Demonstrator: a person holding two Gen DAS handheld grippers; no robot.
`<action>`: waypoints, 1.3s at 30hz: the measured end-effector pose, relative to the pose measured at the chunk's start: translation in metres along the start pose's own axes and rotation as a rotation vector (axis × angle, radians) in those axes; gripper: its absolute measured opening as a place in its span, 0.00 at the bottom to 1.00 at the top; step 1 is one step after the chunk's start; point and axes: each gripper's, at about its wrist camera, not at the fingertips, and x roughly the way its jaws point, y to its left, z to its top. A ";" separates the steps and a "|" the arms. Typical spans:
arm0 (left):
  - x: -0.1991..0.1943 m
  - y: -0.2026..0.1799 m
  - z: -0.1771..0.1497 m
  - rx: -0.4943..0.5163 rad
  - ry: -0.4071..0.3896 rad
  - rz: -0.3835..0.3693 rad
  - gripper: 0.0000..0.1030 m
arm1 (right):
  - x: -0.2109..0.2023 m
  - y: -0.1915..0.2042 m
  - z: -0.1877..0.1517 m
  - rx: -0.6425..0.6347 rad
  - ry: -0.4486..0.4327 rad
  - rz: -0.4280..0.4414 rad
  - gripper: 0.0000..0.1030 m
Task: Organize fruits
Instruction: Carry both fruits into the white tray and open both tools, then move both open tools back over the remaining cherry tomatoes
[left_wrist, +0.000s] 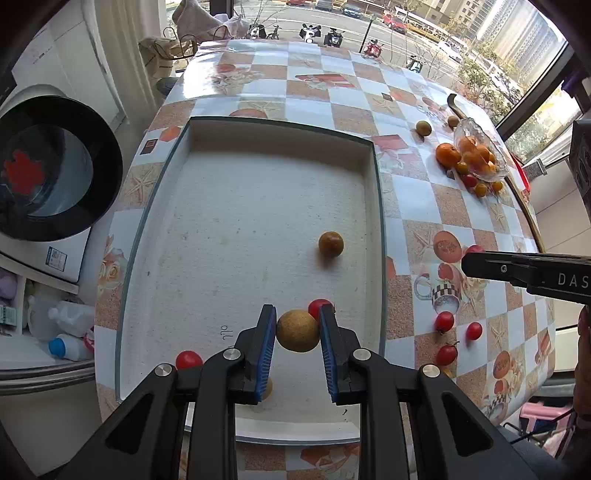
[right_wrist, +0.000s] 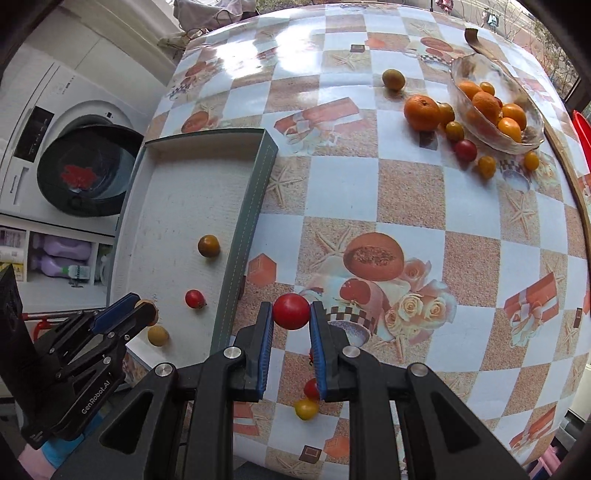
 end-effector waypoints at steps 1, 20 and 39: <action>0.001 0.007 0.000 -0.015 -0.002 0.011 0.24 | 0.003 0.007 0.004 -0.013 0.003 0.008 0.21; 0.045 0.054 0.010 -0.114 0.008 0.123 0.25 | 0.083 0.073 0.073 -0.135 0.048 -0.042 0.21; 0.039 0.046 0.011 -0.056 0.012 0.201 0.70 | 0.076 0.084 0.071 -0.181 0.033 -0.026 0.66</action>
